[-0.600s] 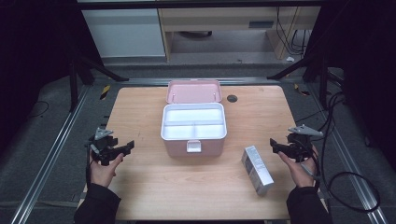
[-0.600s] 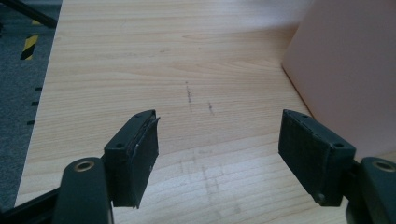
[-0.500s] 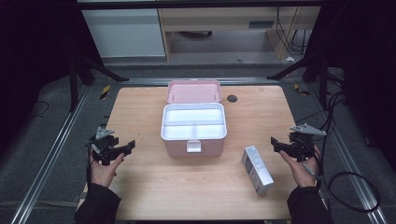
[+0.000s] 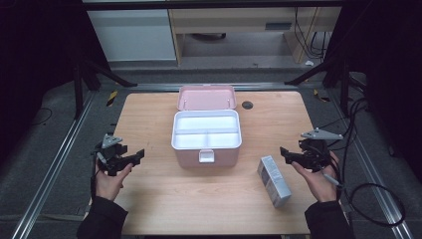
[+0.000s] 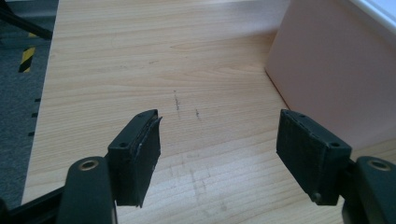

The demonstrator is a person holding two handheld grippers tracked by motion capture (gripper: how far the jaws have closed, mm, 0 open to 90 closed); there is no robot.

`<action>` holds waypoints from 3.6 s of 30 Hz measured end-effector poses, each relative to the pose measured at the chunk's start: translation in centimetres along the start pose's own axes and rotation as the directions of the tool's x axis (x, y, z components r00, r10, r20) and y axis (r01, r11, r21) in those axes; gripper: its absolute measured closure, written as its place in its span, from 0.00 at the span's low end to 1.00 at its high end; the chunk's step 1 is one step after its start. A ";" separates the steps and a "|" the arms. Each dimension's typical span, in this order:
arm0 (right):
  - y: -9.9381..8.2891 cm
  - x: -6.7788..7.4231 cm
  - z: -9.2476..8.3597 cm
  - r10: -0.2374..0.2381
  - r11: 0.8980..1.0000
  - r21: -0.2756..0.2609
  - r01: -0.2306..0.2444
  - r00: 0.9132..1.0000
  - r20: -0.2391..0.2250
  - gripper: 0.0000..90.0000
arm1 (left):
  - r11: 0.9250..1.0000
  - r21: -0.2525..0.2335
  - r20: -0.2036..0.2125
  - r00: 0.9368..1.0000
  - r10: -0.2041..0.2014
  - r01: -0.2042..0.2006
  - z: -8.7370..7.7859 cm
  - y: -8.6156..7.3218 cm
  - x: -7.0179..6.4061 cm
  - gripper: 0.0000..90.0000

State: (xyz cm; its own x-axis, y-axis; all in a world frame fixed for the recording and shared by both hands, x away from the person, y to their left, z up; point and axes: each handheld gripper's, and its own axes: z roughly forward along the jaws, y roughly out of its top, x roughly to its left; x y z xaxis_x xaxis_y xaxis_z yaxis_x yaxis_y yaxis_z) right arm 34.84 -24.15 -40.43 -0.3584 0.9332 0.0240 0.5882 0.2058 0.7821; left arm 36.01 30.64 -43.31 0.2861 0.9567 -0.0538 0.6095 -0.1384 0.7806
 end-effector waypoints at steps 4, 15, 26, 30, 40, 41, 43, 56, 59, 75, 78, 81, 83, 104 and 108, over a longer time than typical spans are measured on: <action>-0.2 1.0 -0.1 -0.022 0.999 0.038 0.023 0.999 -0.035 0.34 | 1.000 -0.006 -0.004 1.000 0.006 -0.006 -0.3 0.2 -0.2 0.33; -1.1 3.8 0.7 -0.083 0.982 0.161 0.095 0.993 -0.079 0.39 | 1.000 0.008 -0.004 1.000 -0.001 0.001 -0.2 0.1 -0.1 0.33; -2.2 4.8 2.5 -0.073 0.958 0.272 0.090 0.995 -0.074 0.38 | 0.999 0.030 -0.002 1.000 0.019 -0.019 0.2 -0.1 -0.5 0.32; -2.5 5.0 3.1 -0.067 0.944 0.317 0.090 0.994 -0.083 0.41 | 0.999 0.040 0.000 1.000 0.024 -0.024 0.4 -0.2 -0.6 0.32; -3.1 5.1 4.1 -0.063 0.912 0.400 0.088 0.995 -0.074 0.49 | 0.997 0.060 0.003 0.999 0.043 -0.043 0.7 -0.3 -0.9 0.32; -3.1 5.2 4.2 -0.068 0.907 0.411 0.092 0.995 -0.073 0.50 | 0.997 0.062 0.003 0.999 0.044 -0.044 0.7 -0.3 -0.9 0.32; -3.2 5.3 4.4 -0.070 0.897 0.431 0.094 0.995 -0.071 0.53 | 0.997 0.063 0.005 0.999 0.045 -0.045 0.8 -0.3 -0.9 0.32; -2.7 4.9 4.5 -0.057 0.874 0.478 0.090 0.995 -0.084 0.62 | 0.995 0.079 0.007 0.998 0.056 -0.056 1.0 -0.3 -1.1 0.32; -2.2 4.0 4.1 -0.040 0.892 0.447 0.067 0.997 -0.068 0.62 | 0.996 0.077 0.007 0.999 0.054 -0.054 1.0 -0.3 -1.0 0.32; -2.7 -2.3 4.5 0.038 0.896 0.438 -0.076 0.995 0.094 0.61 | 0.997 0.069 0.014 0.999 0.045 -0.046 1.1 -0.2 -1.1 0.33; -2.8 -2.6 4.8 0.037 0.893 0.443 -0.080 0.994 0.105 0.60 | 0.997 0.063 0.017 0.999 0.048 -0.049 1.1 -0.1 -1.2 0.33; -2.9 -2.6 4.9 0.019 0.899 0.433 -0.064 0.994 0.106 0.58 | 0.997 0.059 0.023 0.998 0.050 -0.051 1.1 0.0 -1.2 0.33; -2.8 -2.6 4.7 0.008 0.916 0.398 -0.051 0.994 0.107 0.52 | 0.997 0.058 0.032 0.998 0.054 -0.055 1.0 0.1 -1.2 0.34; 3.9 1.7 3.2 -0.068 0.997 -0.037 0.066 0.996 -0.056 0.41 | 0.991 -0.065 0.108 0.987 0.122 -0.115 1.0 5.1 -5.2 0.41; 5.0 3.2 4.7 -0.063 0.996 -0.075 0.054 0.990 -0.128 0.42 | 0.989 -0.067 0.122 0.982 0.142 -0.135 2.5 5.6 -6.6 0.43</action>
State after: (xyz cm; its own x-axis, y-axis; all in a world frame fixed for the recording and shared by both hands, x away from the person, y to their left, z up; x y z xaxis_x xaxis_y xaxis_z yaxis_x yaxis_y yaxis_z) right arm 40.00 -18.80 -39.38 -0.4847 0.8730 0.0543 0.5118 0.2327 0.8270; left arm 39.42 22.92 -40.13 0.4576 0.8890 -0.0176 0.5142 -0.2484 0.8209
